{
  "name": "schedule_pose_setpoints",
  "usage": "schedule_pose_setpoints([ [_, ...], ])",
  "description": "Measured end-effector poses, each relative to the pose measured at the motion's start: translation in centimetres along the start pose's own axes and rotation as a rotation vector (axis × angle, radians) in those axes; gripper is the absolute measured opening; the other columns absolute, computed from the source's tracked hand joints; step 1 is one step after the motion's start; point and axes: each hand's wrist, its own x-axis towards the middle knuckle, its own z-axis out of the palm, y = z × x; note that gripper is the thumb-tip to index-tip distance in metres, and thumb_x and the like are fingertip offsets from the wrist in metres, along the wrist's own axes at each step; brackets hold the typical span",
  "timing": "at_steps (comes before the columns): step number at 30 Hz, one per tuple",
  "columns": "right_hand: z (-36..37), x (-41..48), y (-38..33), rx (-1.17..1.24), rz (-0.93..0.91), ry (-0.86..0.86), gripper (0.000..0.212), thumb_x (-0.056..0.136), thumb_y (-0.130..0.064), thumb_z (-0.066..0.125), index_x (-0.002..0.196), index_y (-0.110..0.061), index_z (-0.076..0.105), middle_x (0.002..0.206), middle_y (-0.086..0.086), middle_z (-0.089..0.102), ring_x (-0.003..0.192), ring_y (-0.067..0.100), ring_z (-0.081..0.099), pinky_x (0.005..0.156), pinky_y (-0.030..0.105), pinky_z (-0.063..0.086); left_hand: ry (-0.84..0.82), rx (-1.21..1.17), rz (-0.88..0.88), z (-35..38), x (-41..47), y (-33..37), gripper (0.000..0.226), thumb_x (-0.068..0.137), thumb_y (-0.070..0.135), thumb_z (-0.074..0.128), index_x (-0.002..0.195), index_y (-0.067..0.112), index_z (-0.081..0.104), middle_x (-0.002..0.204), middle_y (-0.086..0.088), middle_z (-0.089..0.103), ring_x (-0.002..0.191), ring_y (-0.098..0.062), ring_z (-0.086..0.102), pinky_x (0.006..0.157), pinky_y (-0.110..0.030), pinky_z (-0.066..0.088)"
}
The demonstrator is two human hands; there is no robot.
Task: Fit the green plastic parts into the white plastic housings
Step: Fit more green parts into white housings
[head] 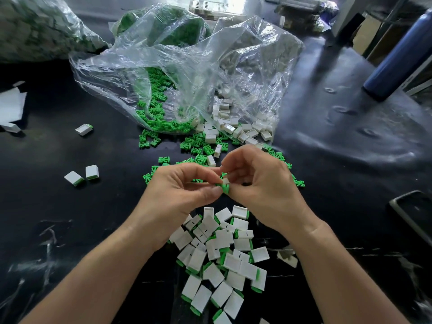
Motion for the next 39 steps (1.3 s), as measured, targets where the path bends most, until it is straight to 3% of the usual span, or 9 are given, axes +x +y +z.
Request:
schedule_pose_setpoints([
  [5, 0.0, -0.1, -0.6, 0.162, -0.031, -0.009, 0.041, 0.070, 0.010, 0.069, 0.084, -0.027, 0.060, 0.083, -0.004, 0.066, 0.078, 0.009, 0.065, 0.076, 0.023, 0.054, 0.067, -0.202, -0.021, -0.3, 0.2, 0.1, 0.009, 0.053, 0.006, 0.066, 0.060, 0.009, 0.071, 0.065, -0.009, 0.069, 0.060, -0.016, 0.067, 0.056, -0.021, 0.055],
  [9, 0.0, -0.4, -1.1, 0.118, -0.096, -0.020, 0.032, 0.071, -0.012, 0.074, 0.092, -0.033, 0.063, 0.094, -0.006, 0.064, 0.083, 0.005, 0.061, 0.074, 0.021, 0.053, 0.075, -0.320, -0.057, -0.3, 0.2, 0.3, 0.011, 0.056, 0.003, 0.062, 0.059, 0.008, 0.072, 0.065, -0.009, 0.070, 0.060, -0.015, 0.069, 0.054, -0.019, 0.054],
  [14, 0.3, -0.2, -1.0, 0.110, -0.087, 0.061, 0.027, 0.075, -0.003, 0.072, 0.077, -0.028, 0.062, 0.076, -0.010, 0.062, 0.069, 0.004, 0.060, 0.065, 0.015, 0.049, 0.063, -0.315, -0.066, -0.2, 0.2, 0.3, 0.011, 0.056, 0.002, 0.063, 0.060, 0.007, 0.072, 0.066, -0.009, 0.070, 0.061, -0.016, 0.069, 0.055, -0.019, 0.054],
  [18, -0.2, -0.1, -0.8, 0.212, 0.000, 0.084, 0.024, 0.084, -0.004, 0.063, 0.078, -0.026, 0.057, 0.073, -0.006, 0.065, 0.069, 0.007, 0.065, 0.066, 0.020, 0.053, 0.059, -0.368, -0.070, -0.3, 0.3, 0.3, 0.013, 0.056, -0.002, 0.061, 0.059, 0.007, 0.070, 0.067, -0.012, 0.069, 0.063, -0.022, 0.070, 0.056, -0.020, 0.054],
  [21, -0.6, 0.0, -0.7, 0.330, 0.034, 0.108, 0.024, 0.085, 0.002, 0.059, 0.080, -0.022, 0.056, 0.076, 0.000, 0.065, 0.071, 0.010, 0.067, 0.065, 0.018, 0.053, 0.059, -0.405, -0.058, -0.3, 0.3, 0.3, 0.015, 0.058, -0.003, 0.059, 0.070, 0.003, 0.067, 0.067, -0.012, 0.068, 0.062, -0.022, 0.070, 0.056, -0.019, 0.054],
  [25, -0.4, -0.1, -0.6, 0.237, -0.013, 0.088, 0.029, 0.082, 0.001, 0.063, 0.082, -0.028, 0.061, 0.082, -0.002, 0.067, 0.080, 0.015, 0.067, 0.079, 0.032, 0.055, 0.038, -0.389, -0.051, -0.2, 0.1, 0.3, 0.019, 0.060, -0.003, 0.058, 0.078, 0.000, 0.066, 0.071, -0.012, 0.070, 0.064, -0.021, 0.070, 0.057, -0.018, 0.054],
  [30, -0.3, -0.2, -0.8, 0.206, -0.041, 0.078, 0.026, 0.081, -0.001, 0.067, 0.081, -0.028, 0.066, 0.077, -0.012, 0.067, 0.073, 0.000, 0.063, 0.071, 0.014, 0.049, 0.018, -0.274, -0.020, -0.1, -0.1, 0.3, 0.017, 0.060, 0.004, 0.062, 0.077, 0.004, 0.066, 0.069, -0.011, 0.069, 0.064, -0.021, 0.070, 0.056, -0.021, 0.055],
  [35, -0.4, -0.2, -0.8, 0.166, -0.033, 0.097, 0.026, 0.079, -0.002, 0.068, 0.081, -0.028, 0.066, 0.076, -0.013, 0.067, 0.069, -0.001, 0.062, 0.069, 0.013, 0.049, 0.051, -0.148, 0.027, -0.1, 0.0, 0.1, 0.020, 0.058, 0.011, 0.065, 0.079, 0.009, 0.067, 0.067, -0.006, 0.070, 0.060, -0.016, 0.067, 0.055, -0.021, 0.055],
  [39, -0.3, -0.2, -0.7, 0.130, -0.030, 0.102, 0.018, 0.081, -0.002, 0.066, 0.089, -0.016, 0.073, 0.082, -0.008, 0.069, 0.076, 0.003, 0.064, 0.074, 0.019, 0.051, 0.051, -0.151, 0.020, 0.0, 0.0, -0.1, 0.024, 0.057, 0.011, 0.065, 0.080, 0.011, 0.071, 0.069, -0.007, 0.071, 0.063, -0.014, 0.068, 0.057, -0.019, 0.053],
])
